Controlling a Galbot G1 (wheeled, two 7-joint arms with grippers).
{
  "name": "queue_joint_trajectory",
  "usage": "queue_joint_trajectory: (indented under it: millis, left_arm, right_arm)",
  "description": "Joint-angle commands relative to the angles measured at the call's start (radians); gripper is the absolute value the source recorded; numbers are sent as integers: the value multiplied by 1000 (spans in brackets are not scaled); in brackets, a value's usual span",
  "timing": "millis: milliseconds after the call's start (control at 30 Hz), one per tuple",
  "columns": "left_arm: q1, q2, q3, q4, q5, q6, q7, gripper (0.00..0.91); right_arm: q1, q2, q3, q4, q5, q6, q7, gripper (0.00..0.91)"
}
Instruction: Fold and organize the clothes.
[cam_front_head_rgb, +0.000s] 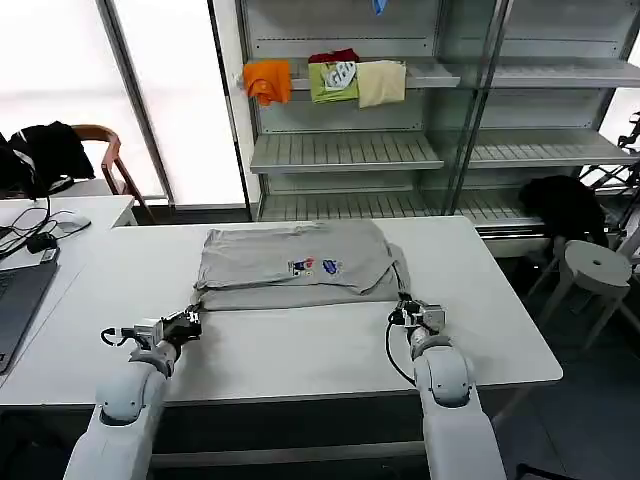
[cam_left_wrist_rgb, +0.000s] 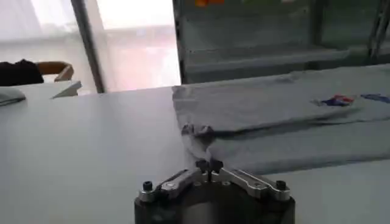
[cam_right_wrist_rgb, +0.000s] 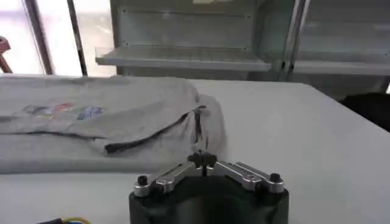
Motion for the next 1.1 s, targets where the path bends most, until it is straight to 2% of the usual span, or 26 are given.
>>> queue_joint_trajectory:
  millis: [33,300,533,767,1000,1033,1067,1100]
  left_arm:
    - [115,30,-40,-165,-66,4,1,0]
    - [285,60,-114,-342,-144,40,9,0]
    - [456,58,-190,-449,-192,41,9,0]
    - [582,48,-219,-531,-207,43,-12,0]
    - [624,17,-219,-574,-204,46,-60,0]
    - [626,13,-216,-573,-203,46,-63,242]
    - [629,11,-213,-571,-203,46,-67,715]
    - [631,10,-209,-568,-202,42,-70,907]
  right_arm:
    - [-99,-3,-2,142,51,-15,11,0]
    - [-257,-23,-4,347,41,-18,33,0]
    - [-468,-33,1,500,27,-17,33,0]
    - [-592,-32,-14,585,10,-16,35,0]
    - [-623,-43,-8,580,-12,-16,34,0]
    - [-623,-42,-8,572,-16,-16,34,907]
    - [-622,-41,-9,564,-23,-16,33,907]
    - [-618,-40,-10,551,-29,-15,33,907]
